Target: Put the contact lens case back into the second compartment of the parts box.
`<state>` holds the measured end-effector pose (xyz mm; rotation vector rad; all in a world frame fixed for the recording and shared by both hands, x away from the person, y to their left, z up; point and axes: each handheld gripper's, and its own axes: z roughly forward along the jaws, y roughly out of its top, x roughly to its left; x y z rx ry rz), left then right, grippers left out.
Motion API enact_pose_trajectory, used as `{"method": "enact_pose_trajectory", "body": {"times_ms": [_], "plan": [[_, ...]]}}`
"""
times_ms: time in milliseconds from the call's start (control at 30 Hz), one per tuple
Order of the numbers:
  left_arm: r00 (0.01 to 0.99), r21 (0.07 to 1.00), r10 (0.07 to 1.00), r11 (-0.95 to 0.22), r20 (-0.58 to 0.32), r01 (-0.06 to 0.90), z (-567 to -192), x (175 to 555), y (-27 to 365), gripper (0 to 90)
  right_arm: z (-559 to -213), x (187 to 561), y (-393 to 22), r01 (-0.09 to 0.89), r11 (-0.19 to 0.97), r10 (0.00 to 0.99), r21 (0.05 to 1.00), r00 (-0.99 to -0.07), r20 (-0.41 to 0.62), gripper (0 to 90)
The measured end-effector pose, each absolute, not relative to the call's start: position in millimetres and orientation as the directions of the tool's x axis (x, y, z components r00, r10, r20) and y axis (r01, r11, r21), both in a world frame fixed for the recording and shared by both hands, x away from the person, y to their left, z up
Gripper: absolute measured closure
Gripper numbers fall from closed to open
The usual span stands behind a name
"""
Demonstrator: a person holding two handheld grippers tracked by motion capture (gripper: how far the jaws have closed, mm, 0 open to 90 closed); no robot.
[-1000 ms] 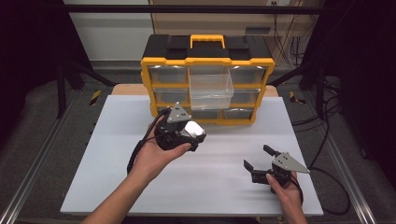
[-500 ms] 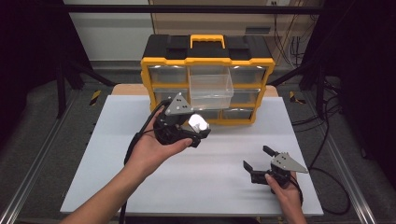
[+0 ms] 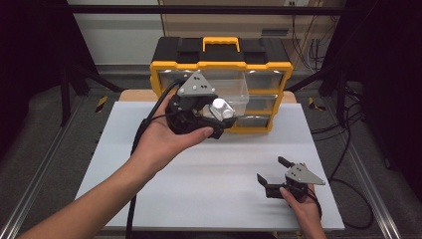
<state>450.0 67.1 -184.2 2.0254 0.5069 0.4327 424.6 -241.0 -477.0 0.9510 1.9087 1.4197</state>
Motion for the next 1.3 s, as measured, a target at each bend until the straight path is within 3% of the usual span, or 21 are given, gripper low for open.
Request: {"method": "enact_pose_trajectory", "body": {"times_ms": [267,500,767,1300], "plan": [[0.831,0.908,0.553,-0.378,0.062,0.183,-176.1,464.3,61.2,26.3,-477.2,422.0,-241.2,0.203,0.178,0.818,0.963,-0.574,-0.03,2.9],[0.784,0.91,0.618,-0.355,0.055,0.216,-180.0,487.9,76.1,26.3,-476.8,420.6,-246.6,0.202,0.157,0.82,0.967,-0.572,-0.014,2.8],[0.774,0.92,0.631,-0.33,0.049,0.211,-174.7,505.7,85.2,26.3,-478.0,420.8,-248.2,0.208,0.139,0.832,0.968,-0.554,-0.001,2.8],[0.764,0.904,0.635,-0.386,0.115,0.184,-147.8,501.6,64.8,26.3,-476.5,418.8,-251.0,0.208,0.12,0.839,0.971,-0.544,0.012,2.7]]}}
